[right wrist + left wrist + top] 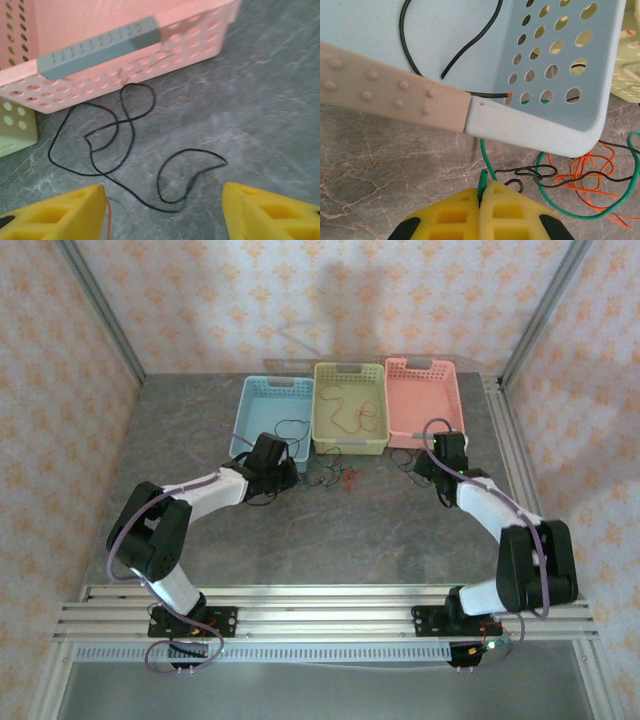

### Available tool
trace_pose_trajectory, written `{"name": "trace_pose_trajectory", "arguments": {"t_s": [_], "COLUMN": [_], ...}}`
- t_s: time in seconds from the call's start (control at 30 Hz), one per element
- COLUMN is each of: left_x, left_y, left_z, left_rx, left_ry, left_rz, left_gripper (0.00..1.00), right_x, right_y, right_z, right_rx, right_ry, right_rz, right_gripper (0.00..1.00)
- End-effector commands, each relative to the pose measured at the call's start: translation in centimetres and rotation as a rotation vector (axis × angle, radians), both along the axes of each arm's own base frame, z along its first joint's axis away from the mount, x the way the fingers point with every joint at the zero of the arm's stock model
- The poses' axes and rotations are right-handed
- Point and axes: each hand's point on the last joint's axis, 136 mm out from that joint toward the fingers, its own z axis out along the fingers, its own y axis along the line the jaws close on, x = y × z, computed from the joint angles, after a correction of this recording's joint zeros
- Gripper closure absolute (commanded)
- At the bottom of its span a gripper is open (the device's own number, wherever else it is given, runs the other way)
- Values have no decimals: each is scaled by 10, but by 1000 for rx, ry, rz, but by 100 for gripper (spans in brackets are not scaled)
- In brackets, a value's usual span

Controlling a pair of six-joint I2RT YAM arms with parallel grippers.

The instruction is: Untangle the cables

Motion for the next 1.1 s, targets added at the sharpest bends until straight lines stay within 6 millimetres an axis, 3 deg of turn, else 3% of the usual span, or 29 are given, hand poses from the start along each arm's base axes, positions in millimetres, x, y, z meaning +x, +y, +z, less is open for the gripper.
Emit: {"name": "trace_pose_trajectory", "arguments": {"t_s": [0.0,0.4,0.93,1.07], "left_x": [7,7,7,7], "left_y": [-2,-3,-4,-4], "left_z": [5,4,3,4], "left_rx": [-6,-5,-6,-7], "left_ry": [-8,-6,-3,-4], "left_rz": [-4,-7,-11,-11], "left_gripper": [100,100,100,100], "right_x": [26,59,64,65], "right_y": [16,10,6,6], "right_z": [15,20,-8,-12], "right_rx": [90,170,174,176], "right_ry": [-58,-117,-69,-60], "right_rz": [26,-131,-188,-189], "right_gripper": [37,39,47,57]}}
